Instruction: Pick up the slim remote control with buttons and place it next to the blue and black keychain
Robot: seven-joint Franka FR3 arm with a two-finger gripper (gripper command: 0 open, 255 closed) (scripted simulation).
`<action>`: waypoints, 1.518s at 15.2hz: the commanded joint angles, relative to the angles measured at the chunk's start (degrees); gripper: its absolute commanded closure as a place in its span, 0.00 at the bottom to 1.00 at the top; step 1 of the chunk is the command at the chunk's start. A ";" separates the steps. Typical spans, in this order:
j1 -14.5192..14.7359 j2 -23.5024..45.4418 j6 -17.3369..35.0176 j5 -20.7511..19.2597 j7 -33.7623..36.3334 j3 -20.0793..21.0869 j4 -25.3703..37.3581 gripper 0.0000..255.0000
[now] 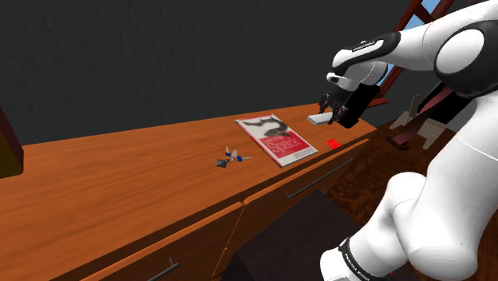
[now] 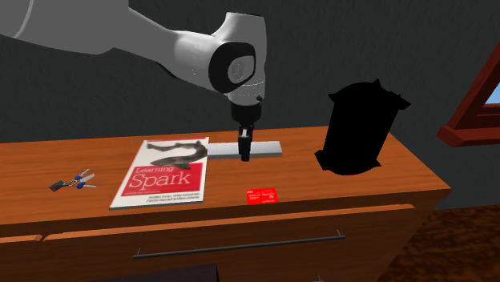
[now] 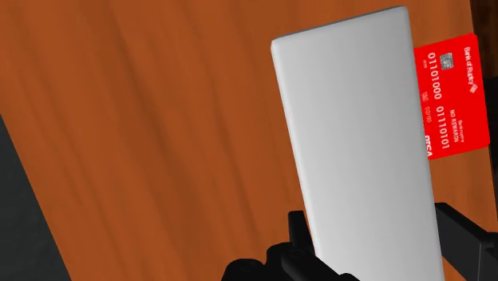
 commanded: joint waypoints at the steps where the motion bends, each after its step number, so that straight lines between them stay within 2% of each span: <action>1: 5.58 -8.59 1.12 -9.68 8.82 -1.56 -3.98 1.00; 2: 6.38 -12.80 1.15 -14.36 13.31 -0.43 -5.70 1.00; 4: 4.01 -18.26 0.93 -19.92 19.70 5.05 -8.90 1.00; 6: 2.30 -22.22 0.60 -23.41 24.78 9.54 -11.86 1.00; 9: 0.49 -26.62 0.11 -26.46 31.12 15.39 -15.91 1.00; 15: -0.40 -32.62 -0.66 -28.59 41.89 24.79 -22.54 1.00; 23: 2.41 -36.34 -0.91 -26.71 54.49 35.10 -28.09 1.00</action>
